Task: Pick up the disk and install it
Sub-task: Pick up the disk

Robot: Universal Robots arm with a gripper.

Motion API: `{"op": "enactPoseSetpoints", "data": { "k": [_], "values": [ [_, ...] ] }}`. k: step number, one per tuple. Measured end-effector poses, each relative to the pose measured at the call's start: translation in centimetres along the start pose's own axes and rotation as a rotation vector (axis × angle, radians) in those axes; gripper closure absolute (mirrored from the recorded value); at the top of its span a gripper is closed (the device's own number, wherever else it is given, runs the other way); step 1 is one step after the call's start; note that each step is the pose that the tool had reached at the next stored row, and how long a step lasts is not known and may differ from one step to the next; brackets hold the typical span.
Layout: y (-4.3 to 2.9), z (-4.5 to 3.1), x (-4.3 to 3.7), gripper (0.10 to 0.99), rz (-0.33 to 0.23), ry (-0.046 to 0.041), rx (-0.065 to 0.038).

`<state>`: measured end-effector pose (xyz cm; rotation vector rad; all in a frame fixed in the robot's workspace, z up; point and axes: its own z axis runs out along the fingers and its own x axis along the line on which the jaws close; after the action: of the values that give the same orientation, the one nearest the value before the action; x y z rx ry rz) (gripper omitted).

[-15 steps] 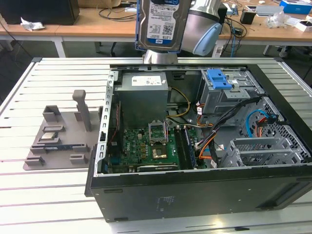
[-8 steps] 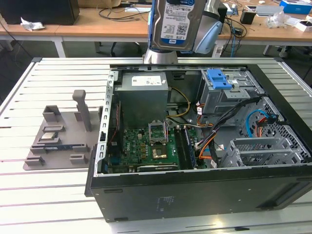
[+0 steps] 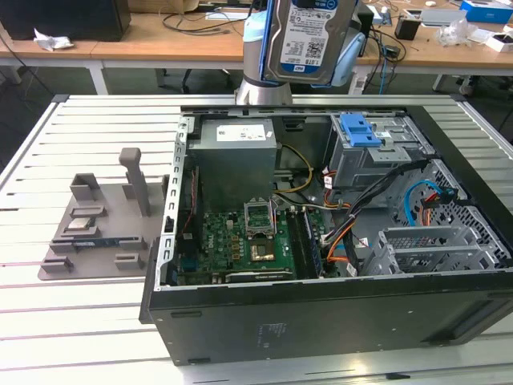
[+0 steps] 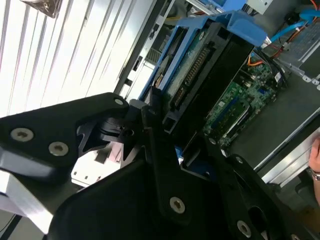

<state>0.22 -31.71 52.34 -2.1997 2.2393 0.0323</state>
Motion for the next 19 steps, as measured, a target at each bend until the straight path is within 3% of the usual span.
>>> {"op": "enactPoseSetpoints", "data": {
  "k": [2,3,5,8,12,19],
  "values": [
    [-0.01,-0.01,0.00,0.722,0.000,-0.0012,0.000],
    [-0.02,-0.01,0.00,0.722,0.000,-0.0069,0.000],
    [-0.02,-0.01,0.04,0.722,0.002,-0.0340,-0.001],
    [-0.02,0.01,0.10,0.722,0.007,-0.0627,-0.001],
    [-0.02,0.10,0.10,0.722,0.060,-0.0637,0.002],
    [-0.02,0.12,0.21,0.722,0.065,-0.0639,0.002]
  ]
}}
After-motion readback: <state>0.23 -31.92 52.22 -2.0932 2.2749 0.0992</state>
